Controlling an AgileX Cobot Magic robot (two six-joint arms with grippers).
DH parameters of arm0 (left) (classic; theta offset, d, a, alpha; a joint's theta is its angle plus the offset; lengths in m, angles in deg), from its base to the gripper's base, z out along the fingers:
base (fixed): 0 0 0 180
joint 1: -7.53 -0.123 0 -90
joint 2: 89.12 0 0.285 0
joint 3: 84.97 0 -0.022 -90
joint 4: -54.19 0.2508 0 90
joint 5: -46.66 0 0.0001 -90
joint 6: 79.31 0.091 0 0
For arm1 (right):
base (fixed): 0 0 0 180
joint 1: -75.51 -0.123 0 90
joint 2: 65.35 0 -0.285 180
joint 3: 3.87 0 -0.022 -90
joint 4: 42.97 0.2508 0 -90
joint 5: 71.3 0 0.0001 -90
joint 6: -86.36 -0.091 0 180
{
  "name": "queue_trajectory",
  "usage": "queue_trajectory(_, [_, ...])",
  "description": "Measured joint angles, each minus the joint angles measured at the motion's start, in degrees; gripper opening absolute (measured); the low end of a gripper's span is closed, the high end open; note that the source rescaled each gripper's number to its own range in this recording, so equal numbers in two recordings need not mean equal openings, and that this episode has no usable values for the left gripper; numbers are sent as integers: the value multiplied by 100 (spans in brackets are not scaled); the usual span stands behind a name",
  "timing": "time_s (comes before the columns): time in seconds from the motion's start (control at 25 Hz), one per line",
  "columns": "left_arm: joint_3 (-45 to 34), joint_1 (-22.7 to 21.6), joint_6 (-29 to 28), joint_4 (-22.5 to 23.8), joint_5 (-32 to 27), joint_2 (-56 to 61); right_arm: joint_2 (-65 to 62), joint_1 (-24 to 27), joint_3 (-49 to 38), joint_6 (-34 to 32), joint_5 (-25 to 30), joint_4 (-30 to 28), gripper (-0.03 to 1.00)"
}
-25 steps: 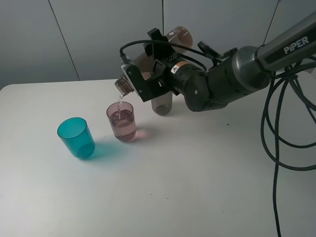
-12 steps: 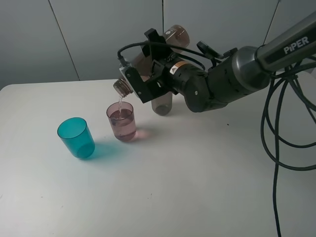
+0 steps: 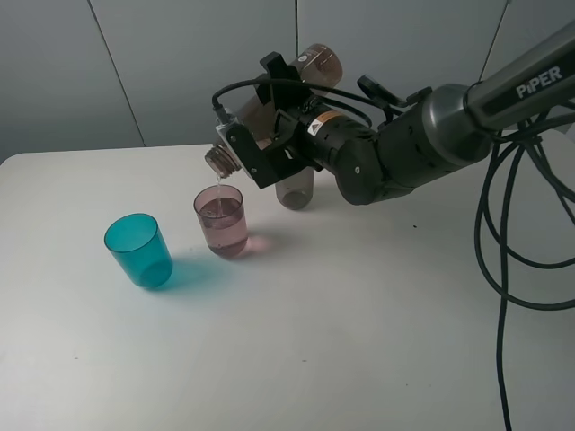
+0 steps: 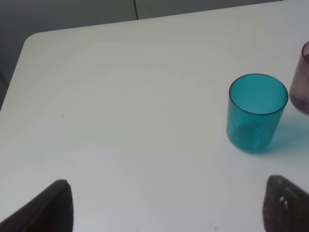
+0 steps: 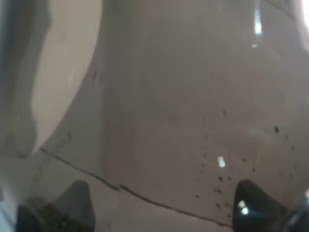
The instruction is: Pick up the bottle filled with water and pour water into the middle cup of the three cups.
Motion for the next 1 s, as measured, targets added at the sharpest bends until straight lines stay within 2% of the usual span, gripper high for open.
queue_trajectory(0.64, [0,0,13,0,0,0,0,0,0,-68,0,0,2])
queue_trajectory(0.84, [0,0,13,0,0,0,0,0,0,-757,10,0,2])
queue_trajectory(1.0, [0,0,13,0,0,0,0,0,0,-1584,43,0,2])
